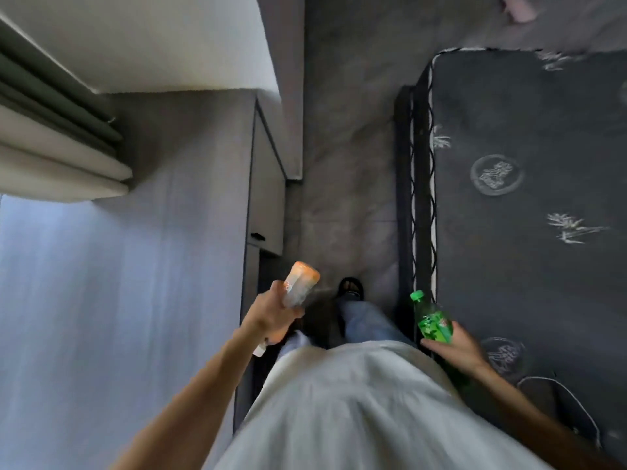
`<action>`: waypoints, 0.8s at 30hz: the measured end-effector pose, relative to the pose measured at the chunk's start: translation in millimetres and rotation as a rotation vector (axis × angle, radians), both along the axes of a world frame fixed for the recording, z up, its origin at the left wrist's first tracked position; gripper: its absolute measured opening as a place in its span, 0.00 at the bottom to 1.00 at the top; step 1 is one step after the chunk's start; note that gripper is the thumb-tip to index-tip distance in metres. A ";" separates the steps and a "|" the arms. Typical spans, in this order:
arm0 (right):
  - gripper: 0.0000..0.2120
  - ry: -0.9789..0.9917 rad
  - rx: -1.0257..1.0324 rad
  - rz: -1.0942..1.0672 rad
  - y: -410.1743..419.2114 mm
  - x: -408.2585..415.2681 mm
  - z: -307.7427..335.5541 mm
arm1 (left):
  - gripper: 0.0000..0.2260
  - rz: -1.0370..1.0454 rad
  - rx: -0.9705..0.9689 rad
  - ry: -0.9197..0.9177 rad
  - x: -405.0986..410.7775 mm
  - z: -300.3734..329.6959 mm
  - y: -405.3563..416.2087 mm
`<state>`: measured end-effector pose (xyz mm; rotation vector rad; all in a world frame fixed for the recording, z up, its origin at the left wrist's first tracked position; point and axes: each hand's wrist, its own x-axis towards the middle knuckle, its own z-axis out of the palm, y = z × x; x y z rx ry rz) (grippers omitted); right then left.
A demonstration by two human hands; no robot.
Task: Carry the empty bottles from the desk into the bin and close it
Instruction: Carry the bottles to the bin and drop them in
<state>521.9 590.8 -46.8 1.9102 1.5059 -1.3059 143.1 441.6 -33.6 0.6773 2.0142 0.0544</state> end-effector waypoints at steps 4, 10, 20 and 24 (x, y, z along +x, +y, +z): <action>0.23 0.070 0.046 -0.023 67.8 -30.4 4.9 | 0.29 -0.031 -0.079 0.025 -14.5 -4.9 40.0; 0.24 0.156 0.112 -0.020 171.9 -99.7 2.9 | 0.24 0.024 -0.190 0.053 -38.0 -15.4 63.9; 0.30 0.054 0.091 0.021 301.2 -170.4 -2.7 | 0.34 -0.011 -0.195 0.011 -123.1 -21.1 220.8; 0.36 0.001 0.031 -0.104 337.5 -167.8 -3.0 | 0.29 -0.027 -0.084 -0.031 -155.3 -11.7 333.3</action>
